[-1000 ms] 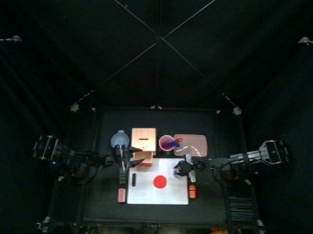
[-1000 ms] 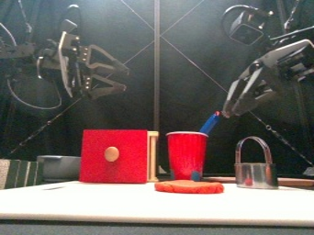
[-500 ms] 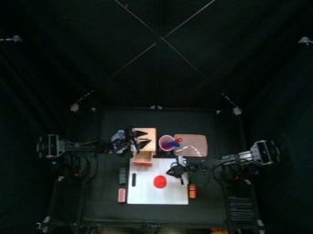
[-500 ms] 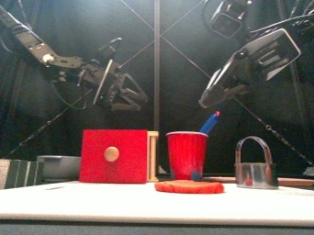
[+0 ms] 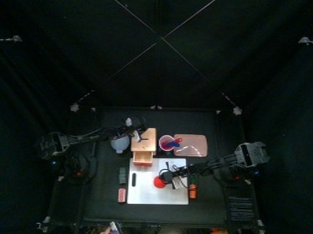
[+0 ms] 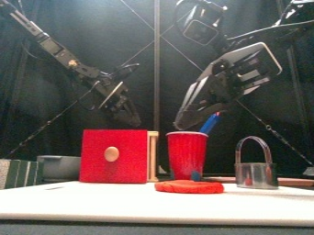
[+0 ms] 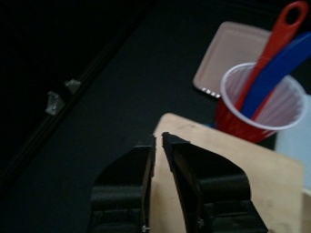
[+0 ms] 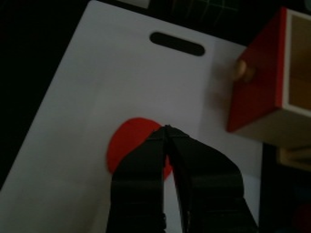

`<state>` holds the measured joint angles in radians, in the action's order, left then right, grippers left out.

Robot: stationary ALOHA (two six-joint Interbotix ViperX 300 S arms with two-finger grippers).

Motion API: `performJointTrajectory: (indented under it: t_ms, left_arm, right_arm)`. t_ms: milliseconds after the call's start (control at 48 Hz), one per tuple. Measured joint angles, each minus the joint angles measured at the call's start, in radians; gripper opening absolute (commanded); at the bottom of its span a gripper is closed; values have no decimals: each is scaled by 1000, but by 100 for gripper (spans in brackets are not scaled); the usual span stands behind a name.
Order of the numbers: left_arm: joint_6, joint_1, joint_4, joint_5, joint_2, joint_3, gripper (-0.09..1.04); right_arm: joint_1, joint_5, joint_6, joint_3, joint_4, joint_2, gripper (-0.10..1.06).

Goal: Get the cutter from the drawer then cut the dough then place the extra dough in the bowl
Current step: Shut the drawer

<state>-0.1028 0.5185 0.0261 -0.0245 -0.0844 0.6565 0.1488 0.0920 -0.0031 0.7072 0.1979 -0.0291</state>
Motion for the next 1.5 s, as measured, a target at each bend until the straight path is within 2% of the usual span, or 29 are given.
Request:
performJointTrajectory:
  t_ms: [312,458,625,750,896,1333,1500]
  left_arm:
    - [-2,55,-183,245,126,-166,61]
    - [-2,55,-222,319,179,-199,60]
    - [-2,55,-229,325,199,-207,61]
    - [0,57,-229,321,202,-207,61]
    - [0,57,-229,318,201,-206,60]
    - [0,46,-229,301,201,-198,60]
    - [0,46,-229,298,201,-198,60]
  right_arm:
    - [8,-63,2,-172,3,-149,17]
    - [5,-98,-2,-261,5,-207,17]
    - [-31,-137,-8,-344,51,-273,17]
    - [-87,-158,2,-394,110,-324,17]
    - [-135,-199,2,-430,149,-357,17]
    - [-156,-327,-6,-448,238,-356,17]
    - [-187,-339,-3,-463,281,-356,17]
